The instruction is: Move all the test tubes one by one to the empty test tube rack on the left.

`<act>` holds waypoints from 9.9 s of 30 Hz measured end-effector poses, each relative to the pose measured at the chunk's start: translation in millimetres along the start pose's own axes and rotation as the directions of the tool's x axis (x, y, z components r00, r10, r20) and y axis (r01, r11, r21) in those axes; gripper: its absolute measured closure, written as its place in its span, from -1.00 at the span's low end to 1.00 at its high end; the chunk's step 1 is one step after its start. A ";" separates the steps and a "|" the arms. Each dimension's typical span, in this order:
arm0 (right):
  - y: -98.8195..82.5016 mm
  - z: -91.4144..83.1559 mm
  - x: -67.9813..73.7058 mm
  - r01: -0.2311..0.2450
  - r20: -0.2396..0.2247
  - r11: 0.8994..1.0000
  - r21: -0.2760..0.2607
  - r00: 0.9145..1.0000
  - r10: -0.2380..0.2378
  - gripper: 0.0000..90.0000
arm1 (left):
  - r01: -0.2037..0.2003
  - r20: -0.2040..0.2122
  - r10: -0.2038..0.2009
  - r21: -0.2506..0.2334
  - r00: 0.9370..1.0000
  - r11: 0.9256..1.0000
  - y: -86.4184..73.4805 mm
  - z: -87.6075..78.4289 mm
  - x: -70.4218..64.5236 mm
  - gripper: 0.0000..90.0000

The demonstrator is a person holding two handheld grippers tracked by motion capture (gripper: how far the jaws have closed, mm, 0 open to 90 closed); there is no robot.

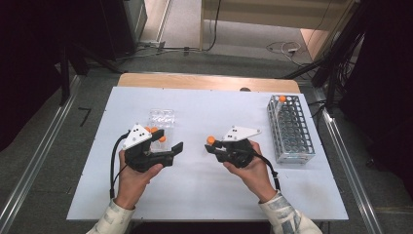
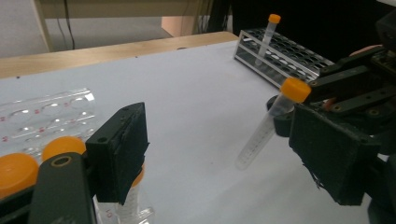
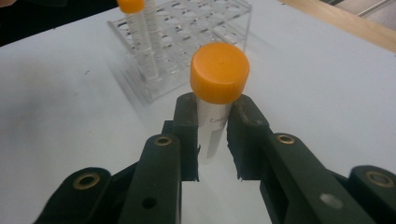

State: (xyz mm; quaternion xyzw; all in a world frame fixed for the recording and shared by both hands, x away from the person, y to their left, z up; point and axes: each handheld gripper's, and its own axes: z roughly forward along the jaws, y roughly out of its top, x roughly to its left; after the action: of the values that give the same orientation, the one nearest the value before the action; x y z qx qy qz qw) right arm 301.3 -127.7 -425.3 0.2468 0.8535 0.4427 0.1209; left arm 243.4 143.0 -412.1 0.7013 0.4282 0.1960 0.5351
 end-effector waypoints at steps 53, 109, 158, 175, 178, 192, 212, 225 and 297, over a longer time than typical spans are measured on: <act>19.2 42.3 45.5 0.049 -0.131 0.999 0.008 0.990 -0.048 0.51 | -0.102 0.064 0.099 0.046 0.993 0.994 -10.2 11.0 -11.5 0.55; 8.4 22.2 23.8 -0.030 -0.089 1.000 -0.011 0.996 0.028 -0.31 | -0.026 -0.163 0.018 -0.042 0.986 0.999 -5.1 -19.9 49.0 0.55; -24.1 -64.5 -92.8 -0.180 0.290 0.983 -0.023 0.940 0.179 -0.54 | 0.042 -0.172 -0.056 -0.087 0.984 0.995 -6.2 -27.2 51.0 -0.32; -30.6 -83.0 -164.2 -0.237 0.436 0.971 0.001 0.874 0.213 -0.40 | 0.045 -0.159 -0.059 -0.087 0.986 0.995 -5.6 -27.6 50.4 -0.32; -30.6 -81.3 -175.3 -0.247 0.451 0.969 0.015 0.866 0.214 -0.36 | 0.048 -0.157 -0.062 -0.089 0.986 0.995 -5.4 -27.6 50.4 -0.32; -33.7 -68.6 -212.3 -0.294 0.489 0.956 0.006 0.834 0.254 -0.15 | 0.049 -0.145 -0.061 -0.086 0.988 0.995 -5.3 -26.3 48.5 -0.31; -32.2 -55.1 -230.2 -0.316 0.497 0.949 -0.011 0.822 0.279 0.30 | 0.047 -0.137 -0.057 -0.075 0.989 0.996 -6.5 -22.7 46.2 -0.30; -32.7 -50.4 -233.2 -0.327 0.501 0.945 0.017 0.821 0.275 0.56 | 0.046 -0.134 -0.056 -0.075 0.989 0.996 -6.6 -22.4 45.8 -0.29; 15.2 -5.4 -29.6 0.020 0.007 0.999 0.036 1.000 -0.021 0.59 | 0.002 -0.032 -0.004 -0.058 0.999 0.998 -0.6 -15.1 12.0 -0.38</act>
State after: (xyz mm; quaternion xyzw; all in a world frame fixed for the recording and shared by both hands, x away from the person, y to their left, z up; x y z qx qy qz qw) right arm 328.9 -139.7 -410.1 0.2418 0.8633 0.4252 0.1241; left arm 238.8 161.5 -409.6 0.6817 0.4321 0.2187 0.5484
